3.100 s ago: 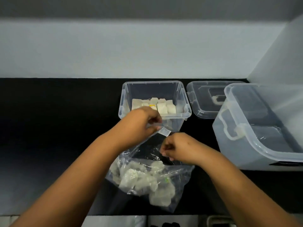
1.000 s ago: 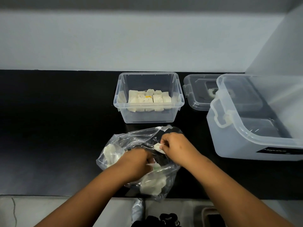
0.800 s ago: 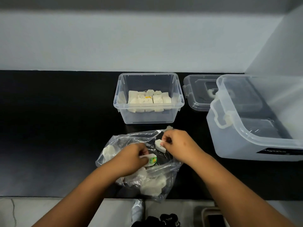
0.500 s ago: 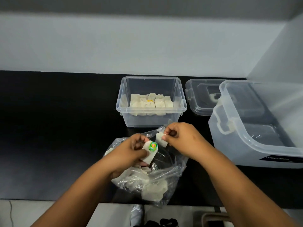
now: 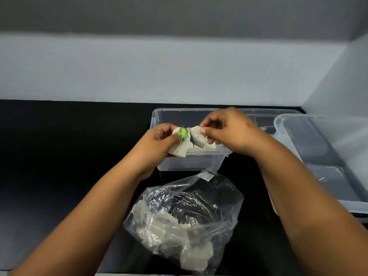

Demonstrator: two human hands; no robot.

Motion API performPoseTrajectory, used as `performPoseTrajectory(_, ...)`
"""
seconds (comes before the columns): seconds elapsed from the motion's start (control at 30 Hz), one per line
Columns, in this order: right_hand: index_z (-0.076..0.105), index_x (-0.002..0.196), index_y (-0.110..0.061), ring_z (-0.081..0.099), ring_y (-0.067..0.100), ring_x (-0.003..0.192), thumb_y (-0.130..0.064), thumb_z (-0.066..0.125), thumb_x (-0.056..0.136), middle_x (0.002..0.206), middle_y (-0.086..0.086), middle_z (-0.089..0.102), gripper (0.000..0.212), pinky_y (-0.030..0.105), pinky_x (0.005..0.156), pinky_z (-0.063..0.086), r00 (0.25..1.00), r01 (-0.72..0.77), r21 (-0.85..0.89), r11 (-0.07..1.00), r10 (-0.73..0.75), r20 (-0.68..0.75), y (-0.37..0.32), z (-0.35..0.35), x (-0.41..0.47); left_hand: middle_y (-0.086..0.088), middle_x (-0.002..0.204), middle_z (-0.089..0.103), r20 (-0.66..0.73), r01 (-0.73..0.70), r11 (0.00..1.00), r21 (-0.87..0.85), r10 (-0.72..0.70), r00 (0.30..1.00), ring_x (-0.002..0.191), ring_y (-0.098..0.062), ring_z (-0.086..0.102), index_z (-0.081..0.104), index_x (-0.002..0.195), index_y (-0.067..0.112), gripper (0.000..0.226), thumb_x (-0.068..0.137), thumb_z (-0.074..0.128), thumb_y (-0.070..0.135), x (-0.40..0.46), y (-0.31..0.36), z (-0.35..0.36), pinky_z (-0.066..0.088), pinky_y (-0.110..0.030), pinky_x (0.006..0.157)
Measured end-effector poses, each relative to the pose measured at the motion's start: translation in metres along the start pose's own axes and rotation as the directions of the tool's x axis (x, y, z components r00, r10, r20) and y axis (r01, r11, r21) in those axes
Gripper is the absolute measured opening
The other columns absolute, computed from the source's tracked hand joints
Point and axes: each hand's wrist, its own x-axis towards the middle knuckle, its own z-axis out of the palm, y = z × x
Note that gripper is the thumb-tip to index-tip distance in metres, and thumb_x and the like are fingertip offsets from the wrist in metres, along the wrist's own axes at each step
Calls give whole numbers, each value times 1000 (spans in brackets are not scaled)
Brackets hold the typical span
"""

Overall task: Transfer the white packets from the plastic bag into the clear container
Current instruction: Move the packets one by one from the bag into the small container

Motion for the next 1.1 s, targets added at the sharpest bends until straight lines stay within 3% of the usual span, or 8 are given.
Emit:
performPoseTrajectory(0.13, 70, 88, -17, 67, 6, 57, -13, 68, 88, 64, -9, 65, 4, 28, 70, 56, 999, -24, -23, 999, 23, -41, 1, -7, 26, -1, 79, 67, -52, -88, 983, 162, 97, 994, 69, -8, 56, 71, 85, 15, 8, 88, 66, 22, 30, 12, -12, 44, -24, 65)
performPoseTrajectory(0.27, 67, 89, -19, 68, 6, 63, -15, 66, 89, 69, -9, 67, 4, 24, 65, 53, 997, -70, -150, 986, 67, -23, 11, -6, 50, -13, 83, 69, -85, -126, 954, 272, 154, 984, 73, -13, 55, 72, 83, 19, 8, 85, 69, 26, 57, 12, -22, 45, -33, 71)
performPoseTrajectory(0.5, 61, 79, -22, 69, 17, 68, -9, 65, 88, 71, -5, 64, 16, 30, 76, 55, 917, -96, -468, 878, 261, 302, 36, 25, 92, -7, 80, 67, 22, -131, 866, 483, 138, 990, 72, -22, 67, 60, 83, 21, 10, 85, 70, 22, 93, 5, -30, 55, -40, 70)
performPoseTrajectory(0.63, 65, 88, -15, 70, 19, 66, -2, 64, 85, 77, 0, 69, 14, 33, 73, 57, 824, -85, -586, 806, 388, 414, 42, 39, 107, -3, 82, 65, 168, -155, 684, 712, 49, 985, 80, -23, 68, 56, 81, 25, 15, 83, 69, 18, 113, 2, -31, 59, -42, 71)
performPoseTrajectory(0.8, 65, 102, 1, 72, 30, 83, 5, 57, 86, 100, 16, 70, 17, 42, 79, 60, 742, -183, -653, 735, 539, 398, 45, 45, 113, 4, 83, 60, 285, -189, 484, 854, -133, 949, 83, -20, 65, 56, 86, 21, 18, 83, 63, 5, 127, -5, -20, 54, -30, 71)
performPoseTrajectory(0.9, 63, 111, -3, 64, 26, 92, 5, 59, 86, 105, 12, 63, 27, 30, 78, 52, 797, -125, -751, 649, 516, 313, 41, 49, 112, 3, 84, 57, 302, -198, 425, 883, -193, 934, 85, -22, 64, 59, 91, 17, 16, 82, 64, 4, 135, -10, -15, 54, -32, 72)
performPoseTrajectory(1.0, 57, 127, -2, 61, 28, 113, 4, 57, 88, 127, 15, 60, 39, 32, 91, 49, 808, -109, -798, 593, 521, 276, 38, 54, 113, 2, 86, 57, 314, -219, 383, 898, -206, 927, 84, -20, 59, 61, 94, 15, 16, 82, 67, 7, 141, -14, -11, 47, -28, 69)
performPoseTrajectory(1.1, 56, 128, 0, 59, 31, 115, 3, 57, 89, 130, 17, 57, 39, 35, 94, 48, 783, -162, -785, 598, 562, 266, 37, 54, 115, 4, 86, 56, 315, -223, 364, 904, -214, 925, 84, -18, 55, 60, 91, 18, 15, 81, 69, 10, 147, -18, -8, 42, -26, 71)
